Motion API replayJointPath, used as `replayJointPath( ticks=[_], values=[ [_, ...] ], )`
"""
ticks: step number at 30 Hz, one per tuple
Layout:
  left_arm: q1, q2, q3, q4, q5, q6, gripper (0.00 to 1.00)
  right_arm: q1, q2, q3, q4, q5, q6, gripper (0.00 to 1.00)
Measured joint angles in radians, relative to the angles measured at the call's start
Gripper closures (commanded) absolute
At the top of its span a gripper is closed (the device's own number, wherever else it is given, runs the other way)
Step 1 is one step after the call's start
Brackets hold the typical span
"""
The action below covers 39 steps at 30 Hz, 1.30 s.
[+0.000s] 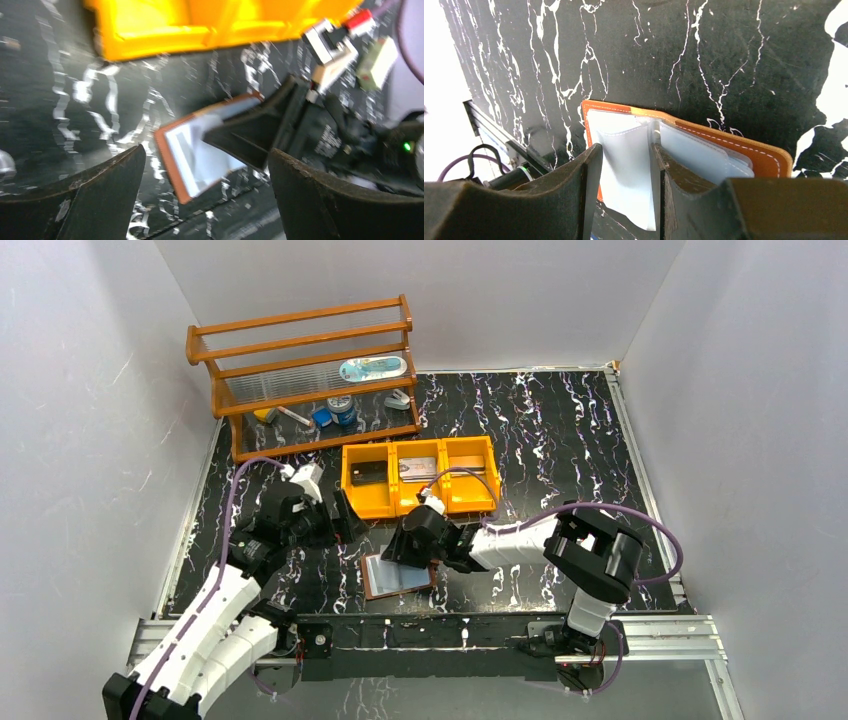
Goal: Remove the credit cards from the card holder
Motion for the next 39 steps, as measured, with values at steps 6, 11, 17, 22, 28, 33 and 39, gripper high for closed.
replayJointPath(
  ticks=[6,11,17,22,28,33,39],
  values=[
    [0.000,0.064,-0.111,0.122,0.263,-0.092,0.15,-0.017,-0.008,-0.045,0.071,-0.030,0.035,0.53],
    [0.000,0.109,-0.148,0.175,0.326,-0.126,0.18,-0.023,-0.009,-0.064,0.095,-0.035,0.057,0.55],
    [0.000,0.154,-0.209,0.267,0.375,-0.150,0.24,-0.034,-0.010,-0.092,0.140,-0.053,0.082,0.57],
    [-0.007,0.177,-0.243,0.311,0.385,-0.166,0.26,-0.044,-0.010,-0.109,0.170,-0.069,0.100,0.56],
    [-0.047,0.207,-0.257,0.367,0.385,-0.181,0.26,-0.050,-0.010,-0.116,0.182,-0.079,0.110,0.55],
    [-0.093,0.251,-0.263,0.399,0.370,-0.188,0.28,-0.053,-0.010,-0.129,0.202,-0.088,0.122,0.55],
    [-0.142,0.273,-0.290,0.426,0.311,-0.193,0.26,-0.062,-0.010,-0.148,0.233,-0.103,0.136,0.56]
  ],
)
